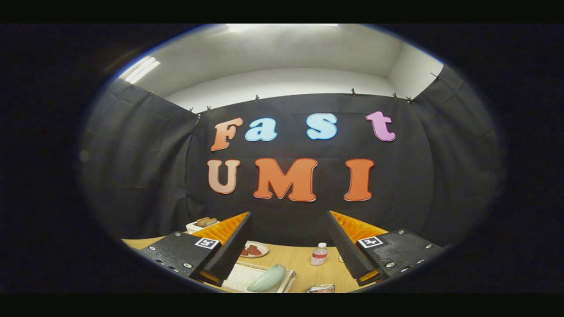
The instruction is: Take the plate from the dish rack, then take the spoon from the basket and place it into the plate.
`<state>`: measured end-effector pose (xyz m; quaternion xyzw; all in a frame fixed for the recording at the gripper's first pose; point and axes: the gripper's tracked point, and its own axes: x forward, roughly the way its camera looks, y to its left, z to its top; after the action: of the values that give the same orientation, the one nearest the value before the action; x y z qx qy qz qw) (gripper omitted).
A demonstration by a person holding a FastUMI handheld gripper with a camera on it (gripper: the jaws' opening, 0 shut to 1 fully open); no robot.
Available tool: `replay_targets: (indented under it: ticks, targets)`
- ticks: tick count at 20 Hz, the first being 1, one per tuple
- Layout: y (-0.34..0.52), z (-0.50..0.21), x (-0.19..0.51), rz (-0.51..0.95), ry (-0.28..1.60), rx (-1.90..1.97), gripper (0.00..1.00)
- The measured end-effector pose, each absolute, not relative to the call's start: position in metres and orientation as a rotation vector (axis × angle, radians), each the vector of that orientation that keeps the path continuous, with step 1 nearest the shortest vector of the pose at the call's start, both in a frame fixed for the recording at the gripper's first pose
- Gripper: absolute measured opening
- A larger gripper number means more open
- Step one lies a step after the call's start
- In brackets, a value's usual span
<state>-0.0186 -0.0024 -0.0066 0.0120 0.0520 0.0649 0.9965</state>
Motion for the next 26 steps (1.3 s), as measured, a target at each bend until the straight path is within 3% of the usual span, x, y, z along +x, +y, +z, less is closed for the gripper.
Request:
replay_targets:
  ticks: [17, 26]
  targets:
    - [0.007, -0.082, -0.001, 0.139, 0.331, -0.025, 0.99]
    - [0.023, -0.158, 0.001, 0.197, 0.674, -0.019, 0.99]
